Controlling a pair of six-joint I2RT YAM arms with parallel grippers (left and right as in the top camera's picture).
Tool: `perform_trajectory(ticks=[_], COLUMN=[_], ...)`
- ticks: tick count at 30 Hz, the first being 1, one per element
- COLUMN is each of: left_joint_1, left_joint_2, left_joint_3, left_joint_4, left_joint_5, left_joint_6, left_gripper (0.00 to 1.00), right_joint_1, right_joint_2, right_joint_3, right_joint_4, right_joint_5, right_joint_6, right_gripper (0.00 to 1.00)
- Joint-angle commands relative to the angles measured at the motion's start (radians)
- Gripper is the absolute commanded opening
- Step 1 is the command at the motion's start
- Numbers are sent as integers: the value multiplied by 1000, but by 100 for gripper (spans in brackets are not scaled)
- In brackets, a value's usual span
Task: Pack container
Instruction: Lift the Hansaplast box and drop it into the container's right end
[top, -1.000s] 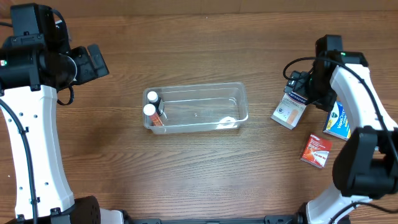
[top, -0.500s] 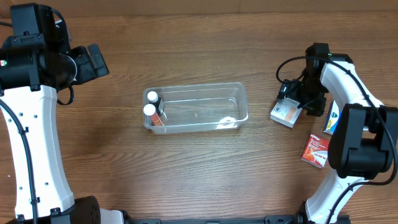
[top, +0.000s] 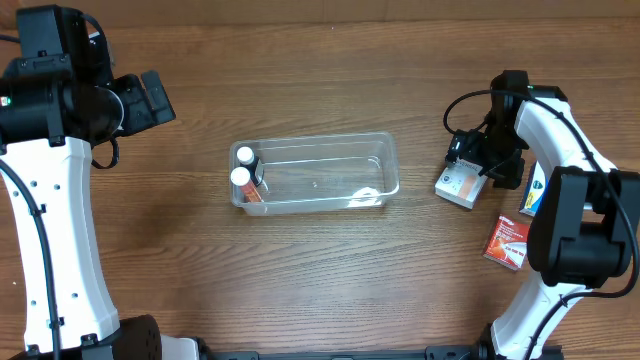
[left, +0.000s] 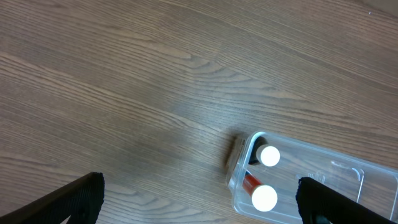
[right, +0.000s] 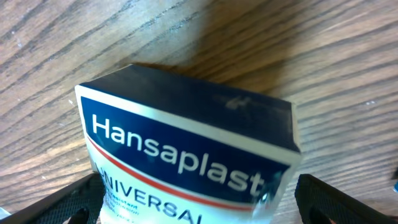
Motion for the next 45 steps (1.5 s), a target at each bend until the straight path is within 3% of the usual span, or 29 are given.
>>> perform_trajectory(ticks=[1, 9, 19, 25, 34, 39, 45], left_joint_1=[3, 3, 3, 3, 3, 3, 3], left_joint_2=[5, 5, 5, 5, 5, 5, 5], left_joint_3=[11, 11, 11, 11, 11, 11, 11], left_joint_4=[0, 1, 0, -4, -4, -4, -11], left_joint_5=[10, 10, 10, 10, 10, 11, 11], left_joint_6=[27, 27, 27, 28, 35, 35, 35], left_gripper=[100, 100, 100, 100, 100, 100, 100], right_joint_1=[4, 6, 30, 30, 40, 170, 494], right_joint_2=[-79, -80, -77, -77, -159, -345, -428], right_joint_3=[16, 9, -133, -133, 2, 187, 199], right_joint_4=[1, 5, 152, 148, 3, -153, -136], right_joint_5=[39, 37, 19, 20, 19, 19, 23], right_joint_6=[-5, -4, -4, -5, 3, -51, -88], right_gripper=[100, 100, 100, 78, 76, 76, 80])
